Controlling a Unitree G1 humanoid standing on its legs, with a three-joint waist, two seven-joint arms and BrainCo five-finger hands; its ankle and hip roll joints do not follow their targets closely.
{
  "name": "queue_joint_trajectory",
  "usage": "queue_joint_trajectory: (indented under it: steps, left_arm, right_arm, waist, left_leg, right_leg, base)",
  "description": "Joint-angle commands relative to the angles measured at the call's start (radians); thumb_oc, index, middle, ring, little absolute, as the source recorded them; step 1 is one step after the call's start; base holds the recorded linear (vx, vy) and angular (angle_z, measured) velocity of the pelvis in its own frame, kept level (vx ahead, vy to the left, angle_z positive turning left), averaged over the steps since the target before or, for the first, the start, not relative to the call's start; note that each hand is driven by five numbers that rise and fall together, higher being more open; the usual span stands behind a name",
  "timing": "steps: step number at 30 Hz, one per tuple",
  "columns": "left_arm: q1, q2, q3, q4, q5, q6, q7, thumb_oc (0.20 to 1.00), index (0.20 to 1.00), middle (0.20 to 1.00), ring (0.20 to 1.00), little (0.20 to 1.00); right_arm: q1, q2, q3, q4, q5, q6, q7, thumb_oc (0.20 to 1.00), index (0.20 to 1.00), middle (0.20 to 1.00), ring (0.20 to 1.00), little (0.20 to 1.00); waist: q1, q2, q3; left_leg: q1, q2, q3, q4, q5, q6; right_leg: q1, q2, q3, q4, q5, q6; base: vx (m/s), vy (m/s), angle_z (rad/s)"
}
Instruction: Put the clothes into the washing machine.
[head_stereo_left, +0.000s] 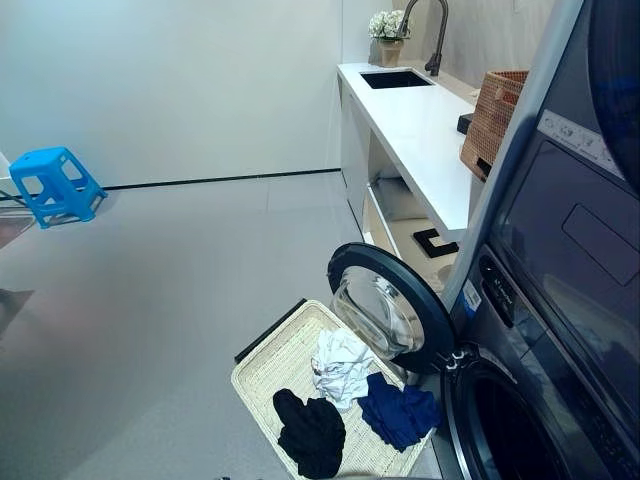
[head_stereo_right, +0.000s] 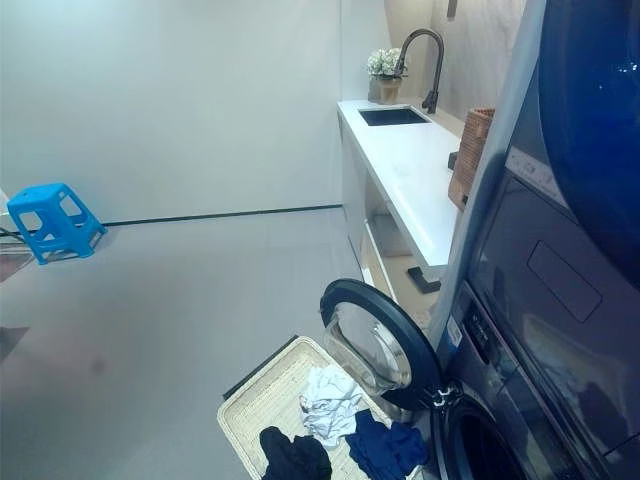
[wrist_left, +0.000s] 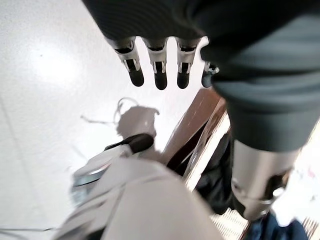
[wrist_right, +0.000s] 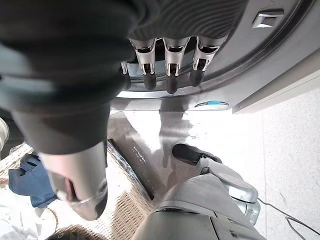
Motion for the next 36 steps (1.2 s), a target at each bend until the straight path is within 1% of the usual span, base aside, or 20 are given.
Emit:
queue_joint_trajectory:
  steps: [1,2,3,5,7,10,12,14,16,17,18,22,23,25,26,29,30,33,35,36]
  left_arm:
    - [-0.089,0.028,0.037,-0.023,-0.067,-0.092,0.095,1.0,1.0,1.0,1.0,1.0]
    - [-0.135,0.04,0.023,-0.065,-0.102,-0.174,0.157,1.0,1.0,1.0,1.0,1.0]
    - [-0.142,0.041,0.022,-0.071,-0.107,-0.178,0.164,1.0,1.0,1.0,1.0,1.0]
    - [-0.204,0.053,0.015,-0.145,-0.106,-0.222,0.245,1.0,1.0,1.0,1.0,1.0]
    - [-0.232,0.059,0.013,-0.179,-0.094,-0.238,0.277,1.0,1.0,1.0,1.0,1.0]
    - [-0.305,0.089,0.002,-0.243,-0.062,-0.266,0.377,1.0,1.0,1.0,1.0,1.0]
    - [-0.359,0.105,-0.001,-0.265,-0.05,-0.273,0.437,1.0,1.0,1.0,1.0,1.0]
    - [-0.397,0.128,-0.002,-0.295,0.019,-0.276,0.501,1.0,1.0,1.0,1.0,1.0]
    - [-0.443,0.154,-0.021,-0.332,0.063,-0.265,0.555,1.0,1.0,1.0,1.0,1.0]
    - [-0.462,0.169,-0.027,-0.35,0.094,-0.263,0.581,1.0,1.0,1.0,1.0,1.0]
    - [-0.5,0.201,-0.042,-0.381,0.121,-0.256,0.609,1.0,1.0,1.0,1.0,1.0]
    - [-0.547,0.236,-0.064,-0.429,0.181,-0.264,0.663,1.0,1.0,1.0,1.0,1.0]
    - [-0.583,0.263,-0.079,-0.456,0.233,-0.272,0.686,1.0,1.0,1.0,1.0,1.0]
    - [-0.589,0.268,-0.084,-0.461,0.251,-0.272,0.69,1.0,1.0,1.0,1.0,1.0]
    - [-0.623,0.291,-0.11,-0.487,0.318,-0.271,0.695,1.0,1.0,1.0,1.0,1.0]
    - [-0.663,0.324,-0.158,-0.524,0.379,-0.255,0.686,1.0,1.0,1.0,1.0,1.0]
    - [-0.687,0.349,-0.189,-0.55,0.411,-0.247,0.683,1.0,1.0,1.0,1.0,1.0]
    - [-0.746,0.388,-0.246,-0.587,0.418,-0.235,0.674,1.0,1.0,1.0,1.0,1.0]
    - [-0.758,0.394,-0.257,-0.591,0.419,-0.235,0.673,1.0,1.0,1.0,1.0,1.0]
    - [-0.774,0.398,-0.271,-0.595,0.435,-0.236,0.667,1.0,1.0,1.0,1.0,1.0]
  right_arm:
    - [-0.104,-0.02,-0.002,0.019,0.068,-0.013,-0.021,1.0,1.0,1.0,1.0,1.0]
    - [-0.144,-0.036,0.007,0.002,0.088,-0.032,-0.027,1.0,1.0,1.0,1.0,1.0]
    - [-0.15,-0.038,0.009,0.001,0.089,-0.035,-0.028,1.0,1.0,1.0,1.0,1.0]
    - [-0.2,-0.05,0.018,-0.005,0.121,-0.052,-0.048,1.0,1.0,1.0,1.0,1.0]
    - [-0.218,-0.054,0.02,-0.007,0.14,-0.058,-0.06,1.0,1.0,1.0,1.0,1.0]
    - [-0.267,-0.067,0.021,-0.015,0.182,-0.062,-0.08,1.0,1.0,1.0,1.0,1.0]
    - [-0.313,-0.082,0.029,-0.019,0.209,-0.057,-0.075,1.0,1.0,1.0,1.0,1.0]
    - [-0.343,-0.093,0.033,-0.017,0.22,-0.058,-0.068,1.0,1.0,1.0,1.0,1.0]
    - [-0.373,-0.101,0.043,-0.023,0.243,-0.052,-0.07,1.0,1.0,1.0,1.0,1.0]
    - [-0.387,-0.107,0.049,-0.027,0.251,-0.049,-0.07,1.0,1.0,1.0,1.0,1.0]
    - [-0.405,-0.12,0.055,-0.033,0.265,-0.048,-0.067,1.0,1.0,1.0,1.0,1.0]
    - [-0.433,-0.138,0.058,-0.05,0.282,-0.041,-0.069,1.0,1.0,1.0,1.0,1.0]
    - [-0.448,-0.148,0.062,-0.063,0.29,-0.038,-0.072,1.0,1.0,1.0,1.0,1.0]
    - [-0.451,-0.15,0.062,-0.065,0.291,-0.037,-0.072,1.0,1.0,1.0,1.0,1.0]
    - [-0.464,-0.161,0.06,-0.072,0.295,-0.036,-0.071,1.0,1.0,1.0,1.0,1.0]
    - [-0.483,-0.178,0.063,-0.076,0.301,-0.027,-0.067,1.0,1.0,1.0,1.0,1.0]
    - [-0.49,-0.189,0.061,-0.083,0.297,-0.028,-0.06,1.0,1.0,1.0,1.0,1.0]
    - [-0.519,-0.205,0.062,-0.085,0.288,-0.027,-0.05,1.0,1.0,1.0,1.0,1.0]
    - [-0.525,-0.207,0.063,-0.083,0.291,-0.028,-0.051,1.0,1.0,1.0,1.0,1.0]
    - [-0.531,-0.206,0.067,-0.083,0.293,-0.031,-0.053,1.0,1.0,1.0,1.0,1.0]
  waist:
    - [0.026,-0.011,0.083]
    - [0.028,-0.01,0.142]
    - [0.028,-0.01,0.149]
    - [0.035,-0.006,0.216]
    - [0.039,-0.003,0.246]
    - [0.046,0.0,0.309]
    - [0.047,-0.005,0.35]
    - [0.051,-0.011,0.382]
    - [0.054,-0.017,0.412]
    - [0.054,-0.021,0.417]
    - [0.053,-0.027,0.417]
    - [0.049,-0.036,0.417]
    - [0.043,-0.04,0.417]
    - [0.043,-0.04,0.417]
    - [0.036,-0.04,0.417]
    - [0.03,-0.034,0.417]
    - [0.024,-0.029,0.417]
    - [0.014,-0.021,0.417]
    - [0.013,-0.02,0.417]
    - [0.012,-0.018,0.417]
  left_leg:
    - [0.042,-0.012,0.067,0.007,-0.057,0.001]
    - [-0.005,-0.013,0.057,0.013,-0.042,0.004]
    - [-0.012,-0.014,0.055,0.015,-0.041,0.005]
    - [-0.078,-0.022,0.031,0.019,-0.021,0.011]
    - [-0.105,-0.027,0.019,0.017,-0.013,0.014]
    - [-0.176,-0.037,-0.01,0.022,0.001,0.019]
    - [-0.228,-0.041,-0.021,0.04,0.008,0.019]
    - [-0.277,-0.042,-0.025,0.071,0.01,0.017]
    - [-0.321,-0.048,-0.034,0.098,0.011,0.016]
    - [-0.349,-0.049,-0.034,0.109,0.012,0.015]
    - [-0.412,-0.053,-0.039,0.138,0.013,0.014]
    - [-0.51,-0.067,-0.046,0.202,0.007,0.014]
    - [-0.575,-0.077,-0.048,0.251,0.002,0.017]
    - [-0.589,-0.079,-0.049,0.262,0.0,0.017]
    - [-0.653,-0.088,-0.052,0.313,-0.008,0.019]
    - [-0.72,-0.096,-0.056,0.359,-0.013,0.023]
    - [-0.758,-0.102,-0.059,0.385,-0.019,0.025]
    - [-0.821,-0.106,-0.06,0.419,-0.027,0.029]
    - [-0.835,-0.107,-0.06,0.428,-0.028,0.03]
    - [-0.854,-0.108,-0.06,0.451,-0.041,0.029]
  right_leg:
    - [-0.105,-0.05,0.032,0.009,0.066,0.088]
    - [-0.157,-0.049,0.041,0.019,0.076,0.081]
    - [-0.166,-0.048,0.043,0.02,0.078,0.08]
    - [-0.229,-0.041,0.052,0.032,0.093,0.071]
    - [-0.259,-0.039,0.055,0.038,0.099,0.07]
    - [-0.34,-0.038,0.053,0.077,0.105,0.072]
    - [-0.396,-0.038,0.047,0.107,0.108,0.072]
    - [-0.436,-0.042,0.04,0.132,0.112,0.073]
    - [-0.472,-0.044,0.034,0.15,0.117,0.076]
    - [-0.501,-0.044,0.032,0.162,0.118,0.078]
    - [-0.557,-0.045,0.027,0.181,0.123,0.08]
    - [-0.647,-0.049,0.019,0.225,0.128,0.083]
    - [-0.708,-0.052,0.016,0.263,0.129,0.083]
    - [-0.719,-0.052,0.016,0.272,0.127,0.083]
    - [-0.777,-0.054,0.016,0.307,0.126,0.082]
    - [-0.84,-0.051,0.02,0.344,0.124,0.079]
    - [-0.877,-0.046,0.026,0.363,0.122,0.076]
    - [-0.939,-0.04,0.036,0.388,0.122,0.072]
    - [-0.953,-0.038,0.039,0.395,0.122,0.072]
    - [-0.969,-0.033,0.043,0.409,0.116,0.071]
  base:
    - [-0.17,0.005,-0.01]
    - [-0.19,0.006,0.0]
    - [-0.29,0.004,0.02]
    - [-0.24,-0.007,0.19]
    - [-0.16,-0.009,0.5]
    - [-0.16,-0.009,0.45]
    - [-0.17,-0.023,0.1]
    - [-0.11,-0.048,-0.02]
    - [-0.08,-0.064,0.08]
    - [-0.08,-0.067,0.04]
    - [-0.08,-0.049,0.01]
    - [-0.05,-0.018,0.12]
    - [-0.07,-0.008,0.1]
    - [-0.05,-0.002,0.08]
    - [-0.04,0.001,0.07]
    - [-0.03,0.011,0.04]
    - [-0.02,0.025,0.04]
    - [-0.02,0.015,0.04]
    - [0.0,-0.009,-0.05]
    - [0.01,-0.016,-0.06]
